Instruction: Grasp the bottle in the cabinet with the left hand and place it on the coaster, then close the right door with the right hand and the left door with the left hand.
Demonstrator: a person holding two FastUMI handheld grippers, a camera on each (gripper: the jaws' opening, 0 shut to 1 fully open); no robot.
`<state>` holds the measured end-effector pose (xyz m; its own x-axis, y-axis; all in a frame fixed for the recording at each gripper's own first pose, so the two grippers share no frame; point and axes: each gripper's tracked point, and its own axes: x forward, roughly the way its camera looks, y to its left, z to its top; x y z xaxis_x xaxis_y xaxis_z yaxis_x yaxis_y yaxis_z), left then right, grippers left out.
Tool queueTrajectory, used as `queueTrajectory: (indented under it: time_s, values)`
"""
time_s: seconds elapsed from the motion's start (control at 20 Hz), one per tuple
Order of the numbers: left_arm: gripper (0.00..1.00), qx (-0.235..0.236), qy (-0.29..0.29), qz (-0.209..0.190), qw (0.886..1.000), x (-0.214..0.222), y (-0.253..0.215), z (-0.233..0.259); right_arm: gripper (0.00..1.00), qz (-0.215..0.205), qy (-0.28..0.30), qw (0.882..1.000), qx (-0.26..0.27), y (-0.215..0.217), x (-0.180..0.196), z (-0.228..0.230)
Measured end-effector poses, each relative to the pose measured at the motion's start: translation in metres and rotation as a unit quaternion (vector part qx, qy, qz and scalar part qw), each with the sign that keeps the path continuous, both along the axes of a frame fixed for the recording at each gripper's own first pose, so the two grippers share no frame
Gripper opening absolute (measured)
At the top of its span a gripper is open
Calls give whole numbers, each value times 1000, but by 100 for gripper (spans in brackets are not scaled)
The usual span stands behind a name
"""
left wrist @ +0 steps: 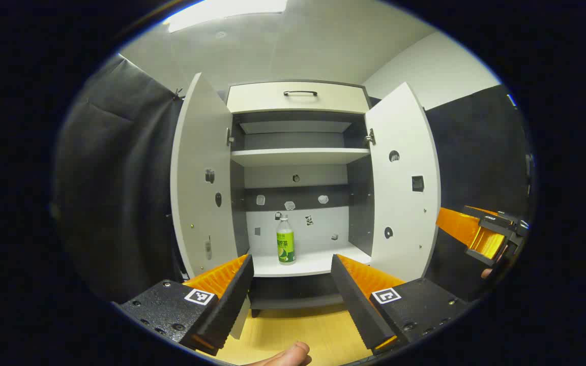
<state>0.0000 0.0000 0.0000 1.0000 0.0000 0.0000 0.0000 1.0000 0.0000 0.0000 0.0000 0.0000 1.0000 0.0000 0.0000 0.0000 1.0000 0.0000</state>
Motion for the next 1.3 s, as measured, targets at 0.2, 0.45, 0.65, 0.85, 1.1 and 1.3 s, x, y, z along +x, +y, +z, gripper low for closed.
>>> queueTrajectory:
  time_s: [0.2,0.45,0.65,0.85,1.1,1.3]
  values:
    - [97,-17,0,27,999,3,4,19,93,18,6,1000,6,-5,9,12]
    - [97,-6,2,60,998,-4,15,27,98,31,18,998,-48,-17,6,3]
    - [97,-19,2,49,999,-5,9,30,98,32,26,996,-79,-15,-1,-6]
    - [97,-14,0,43,999,-2,10,30,98,34,27,996,-78,-4,2,-9]
    - [96,-7,-2,34,999,19,23,24,93,36,22,998,-56,11,8,-8]
    - [97,-15,8,29,999,52,41,8,98,31,26,997,-67,21,22,-17]
